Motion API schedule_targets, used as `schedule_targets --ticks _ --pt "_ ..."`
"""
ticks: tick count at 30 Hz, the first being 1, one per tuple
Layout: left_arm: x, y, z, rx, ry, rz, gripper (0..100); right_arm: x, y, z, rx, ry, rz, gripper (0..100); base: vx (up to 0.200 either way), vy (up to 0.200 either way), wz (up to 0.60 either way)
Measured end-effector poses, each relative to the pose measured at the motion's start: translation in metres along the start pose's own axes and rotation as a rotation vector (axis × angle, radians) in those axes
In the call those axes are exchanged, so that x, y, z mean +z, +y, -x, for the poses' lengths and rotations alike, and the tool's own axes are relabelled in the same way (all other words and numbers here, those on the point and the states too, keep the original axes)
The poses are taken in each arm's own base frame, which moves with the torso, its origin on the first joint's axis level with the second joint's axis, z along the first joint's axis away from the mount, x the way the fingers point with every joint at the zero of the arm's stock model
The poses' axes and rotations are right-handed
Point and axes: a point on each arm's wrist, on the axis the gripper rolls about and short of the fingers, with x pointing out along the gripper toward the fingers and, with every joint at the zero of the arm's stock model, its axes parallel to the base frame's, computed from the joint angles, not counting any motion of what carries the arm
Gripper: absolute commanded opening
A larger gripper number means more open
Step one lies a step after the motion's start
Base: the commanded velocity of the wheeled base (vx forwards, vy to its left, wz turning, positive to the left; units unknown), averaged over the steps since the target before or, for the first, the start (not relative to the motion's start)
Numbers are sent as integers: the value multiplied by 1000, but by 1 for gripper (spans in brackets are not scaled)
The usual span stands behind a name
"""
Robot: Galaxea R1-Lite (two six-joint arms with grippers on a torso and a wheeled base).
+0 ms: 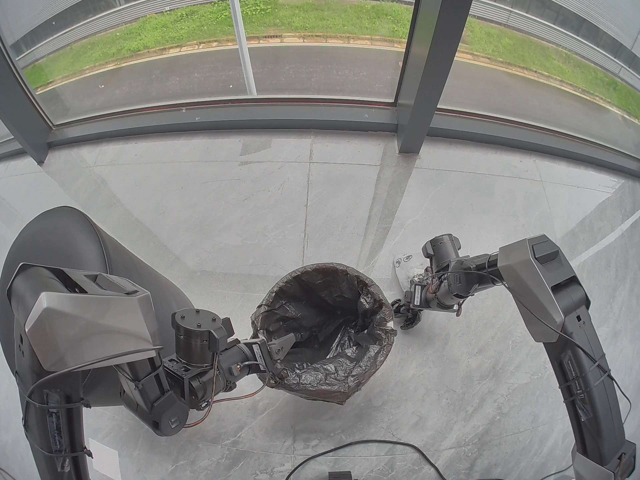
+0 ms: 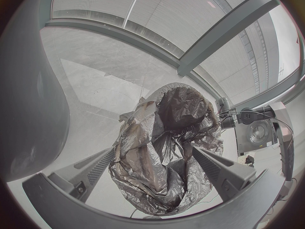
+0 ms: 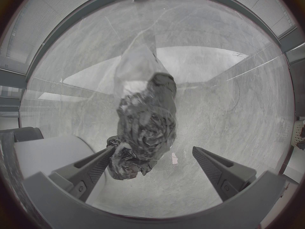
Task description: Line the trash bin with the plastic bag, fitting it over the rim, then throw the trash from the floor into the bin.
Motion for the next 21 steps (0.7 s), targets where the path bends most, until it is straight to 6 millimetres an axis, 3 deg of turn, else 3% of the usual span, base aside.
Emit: schedule_targets --ticks 14,19,21 --pt "-1 0 -1 -14 -26 -3 100 -4 -3 -6 -15 9 -9 0 0 0 0" --pt "-1 0 -1 -14 -27 -3 100 4 -1 4 -9 -13 -17 0 0 0 0" --pt "-1 0 -1 -14 -26 -3 100 15 3 19 3 -42 -34 0 0 0 0"
